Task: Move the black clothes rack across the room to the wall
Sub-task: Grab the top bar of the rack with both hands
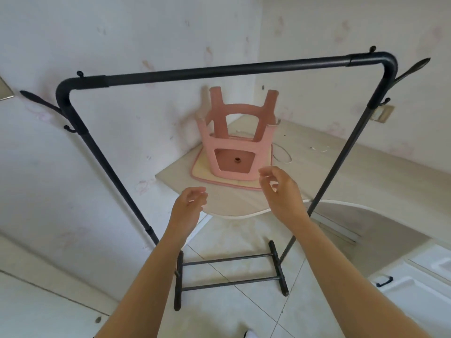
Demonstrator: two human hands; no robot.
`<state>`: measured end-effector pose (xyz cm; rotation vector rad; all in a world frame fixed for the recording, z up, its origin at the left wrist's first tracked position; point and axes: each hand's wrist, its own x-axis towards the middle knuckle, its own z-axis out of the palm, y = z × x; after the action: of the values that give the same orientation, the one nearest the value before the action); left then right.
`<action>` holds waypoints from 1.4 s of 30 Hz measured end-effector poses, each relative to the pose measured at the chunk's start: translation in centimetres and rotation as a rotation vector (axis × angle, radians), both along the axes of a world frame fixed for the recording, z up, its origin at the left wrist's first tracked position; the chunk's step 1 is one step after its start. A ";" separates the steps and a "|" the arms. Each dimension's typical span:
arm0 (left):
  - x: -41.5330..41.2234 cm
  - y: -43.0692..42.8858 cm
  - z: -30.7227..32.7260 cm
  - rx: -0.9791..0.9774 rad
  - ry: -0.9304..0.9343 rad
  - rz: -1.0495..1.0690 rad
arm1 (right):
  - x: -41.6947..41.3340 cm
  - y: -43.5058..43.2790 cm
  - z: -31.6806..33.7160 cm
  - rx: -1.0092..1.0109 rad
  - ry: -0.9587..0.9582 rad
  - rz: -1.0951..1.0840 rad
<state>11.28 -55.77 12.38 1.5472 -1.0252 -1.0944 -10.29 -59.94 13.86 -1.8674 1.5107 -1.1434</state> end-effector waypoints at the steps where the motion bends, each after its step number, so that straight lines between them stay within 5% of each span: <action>1: -0.3 -1.6 0.7 -0.023 0.018 0.018 | -0.1 -1.6 0.8 -0.043 0.014 0.011; 12: -2.1 -12.5 9.0 -0.232 0.071 0.114 | -0.6 -12.1 9.8 -0.422 0.096 0.031; 21: -1.5 -17.0 14.5 -0.306 0.545 0.130 | 0.3 -15.8 13.9 -0.652 0.200 -0.038; 29: -1.0 -18.3 16.8 -0.363 0.983 0.063 | 0.8 -18.2 15.4 -0.655 0.400 -0.136; 42: -1.4 -18.1 16.8 -0.357 1.018 -0.032 | -0.4 -18.6 17.0 -0.575 0.542 -0.319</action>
<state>9.84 -73.84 29.23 0.5300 -0.4790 -1.3896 -10.73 -78.50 30.81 -2.5400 1.9772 -1.3978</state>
